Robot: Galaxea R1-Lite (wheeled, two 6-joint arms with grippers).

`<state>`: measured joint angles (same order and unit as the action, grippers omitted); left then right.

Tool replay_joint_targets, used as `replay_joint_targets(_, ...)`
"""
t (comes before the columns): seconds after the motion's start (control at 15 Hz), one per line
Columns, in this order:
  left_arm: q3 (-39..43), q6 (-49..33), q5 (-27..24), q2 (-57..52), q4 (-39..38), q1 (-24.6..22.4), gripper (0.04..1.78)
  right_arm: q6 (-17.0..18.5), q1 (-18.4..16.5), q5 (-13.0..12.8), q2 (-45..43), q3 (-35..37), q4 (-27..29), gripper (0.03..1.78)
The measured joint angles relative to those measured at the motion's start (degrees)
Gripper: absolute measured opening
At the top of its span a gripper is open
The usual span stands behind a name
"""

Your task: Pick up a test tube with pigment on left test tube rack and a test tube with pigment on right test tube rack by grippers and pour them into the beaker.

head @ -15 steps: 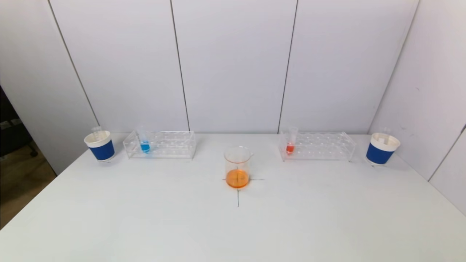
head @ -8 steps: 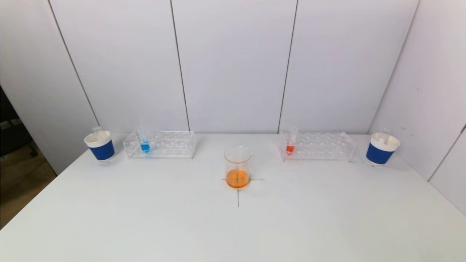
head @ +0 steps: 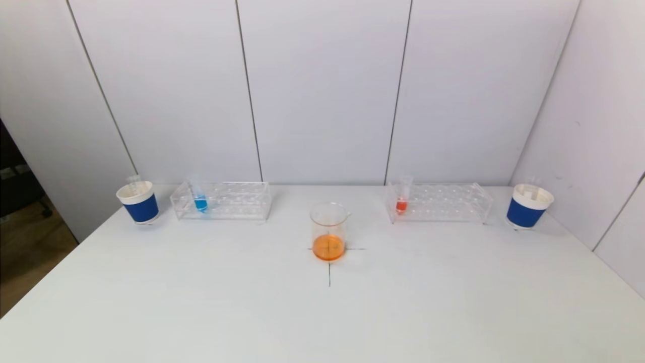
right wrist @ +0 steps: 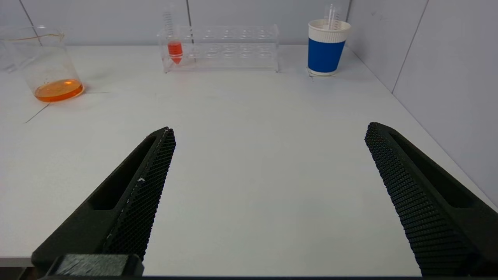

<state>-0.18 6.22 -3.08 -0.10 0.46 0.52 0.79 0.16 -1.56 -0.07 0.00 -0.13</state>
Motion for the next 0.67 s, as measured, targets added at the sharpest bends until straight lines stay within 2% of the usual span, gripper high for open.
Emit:
replay_joint_targets(0.4,0.2,-5.2,1.8,0.0,-0.4,0.0,1.76,0.0,0.0,0.0,0.0,0.0,0.0,1.77)
replay_joint_targets(0.67,0.2,-5.5,2.4,0.0,-0.5,0.0,1.76,0.0,0.0,0.0,0.0,0.0,0.0,1.77)
